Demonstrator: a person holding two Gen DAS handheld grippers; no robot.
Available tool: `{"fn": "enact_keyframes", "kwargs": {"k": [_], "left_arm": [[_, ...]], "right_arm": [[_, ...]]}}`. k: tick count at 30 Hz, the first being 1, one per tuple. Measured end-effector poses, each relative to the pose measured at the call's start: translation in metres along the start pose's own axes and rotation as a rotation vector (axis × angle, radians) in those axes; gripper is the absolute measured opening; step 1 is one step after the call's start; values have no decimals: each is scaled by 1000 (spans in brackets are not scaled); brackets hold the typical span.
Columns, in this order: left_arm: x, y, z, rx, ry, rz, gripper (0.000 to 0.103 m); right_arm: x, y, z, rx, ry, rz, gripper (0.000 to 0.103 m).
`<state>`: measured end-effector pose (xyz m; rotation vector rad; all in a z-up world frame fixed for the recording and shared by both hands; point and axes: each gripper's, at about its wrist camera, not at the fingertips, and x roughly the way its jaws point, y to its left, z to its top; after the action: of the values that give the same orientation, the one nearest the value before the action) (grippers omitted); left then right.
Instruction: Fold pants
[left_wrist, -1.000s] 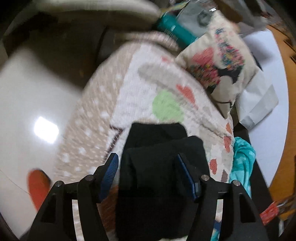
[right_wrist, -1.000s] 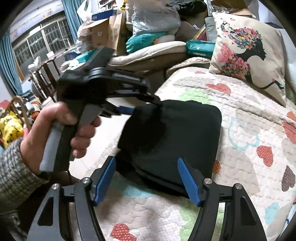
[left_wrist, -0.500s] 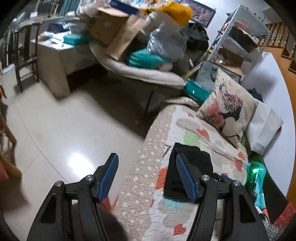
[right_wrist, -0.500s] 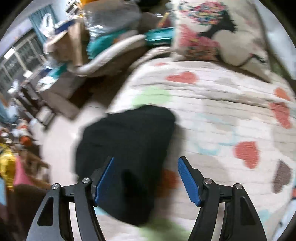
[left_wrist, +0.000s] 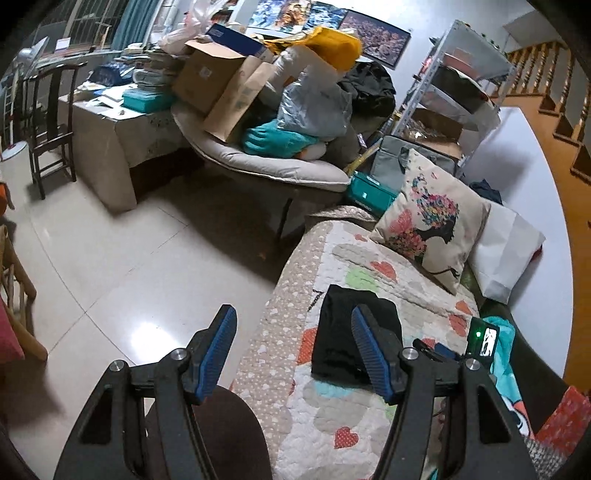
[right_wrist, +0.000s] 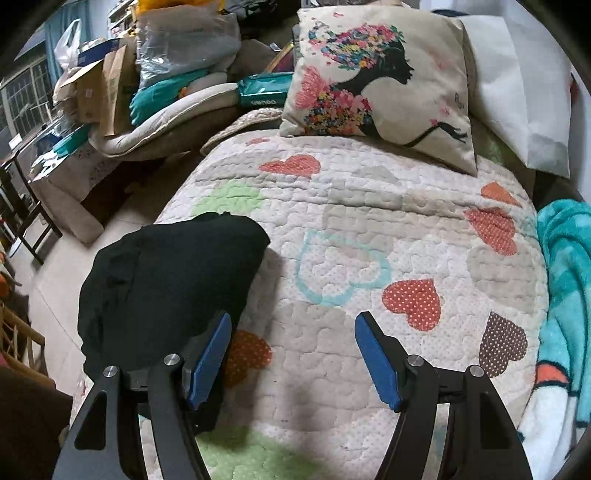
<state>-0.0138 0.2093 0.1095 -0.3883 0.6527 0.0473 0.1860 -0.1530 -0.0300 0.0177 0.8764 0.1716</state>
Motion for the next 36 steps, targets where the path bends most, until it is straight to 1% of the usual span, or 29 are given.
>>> {"fn": "enact_keyframes", "kwargs": {"k": [3, 6, 10, 12, 14, 16, 20, 22, 24, 27, 30, 31, 34, 36], "left_arm": [[3, -4, -2, 7, 9, -5, 64], [13, -1, -2, -10, 29, -13, 64], [41, 3, -2, -56, 93, -36, 64], [65, 2, -2, -74, 142, -47, 64], [91, -5, -2, -55, 178, -28, 64], [117, -11, -4, -39, 209, -21, 64], [183, -27, -17, -38, 313, -39, 64], [209, -35, -23, -41, 351, -54, 64], [233, -47, -28, -18, 375, -60, 64], [255, -61, -32, 13, 383, -73, 64], [258, -73, -31, 81, 344, -60, 64], [256, -77, -31, 112, 324, -43, 64], [250, -84, -32, 218, 264, 41, 64], [245, -86, -33, 265, 233, 79, 64]], "right_arm": [[0, 7, -1, -36, -13, -10, 74], [1, 13, -3, -56, -13, -7, 74], [-4, 13, -3, -42, -27, 5, 74], [-9, 9, -1, -7, -40, 25, 74], [-17, 1, 3, 52, -56, 69, 75], [-21, -5, 4, 91, -54, 116, 75], [-25, -13, 2, 133, -60, 147, 75], [-23, -15, 1, 141, -58, 152, 75], [-19, -17, 0, 157, -46, 171, 75], [-11, -20, 0, 190, -25, 194, 75], [-3, -23, -2, 219, -11, 200, 75], [-1, -24, -2, 225, -8, 198, 75], [2, -26, -2, 241, -5, 188, 75], [3, -27, -1, 247, -7, 179, 75]]}}
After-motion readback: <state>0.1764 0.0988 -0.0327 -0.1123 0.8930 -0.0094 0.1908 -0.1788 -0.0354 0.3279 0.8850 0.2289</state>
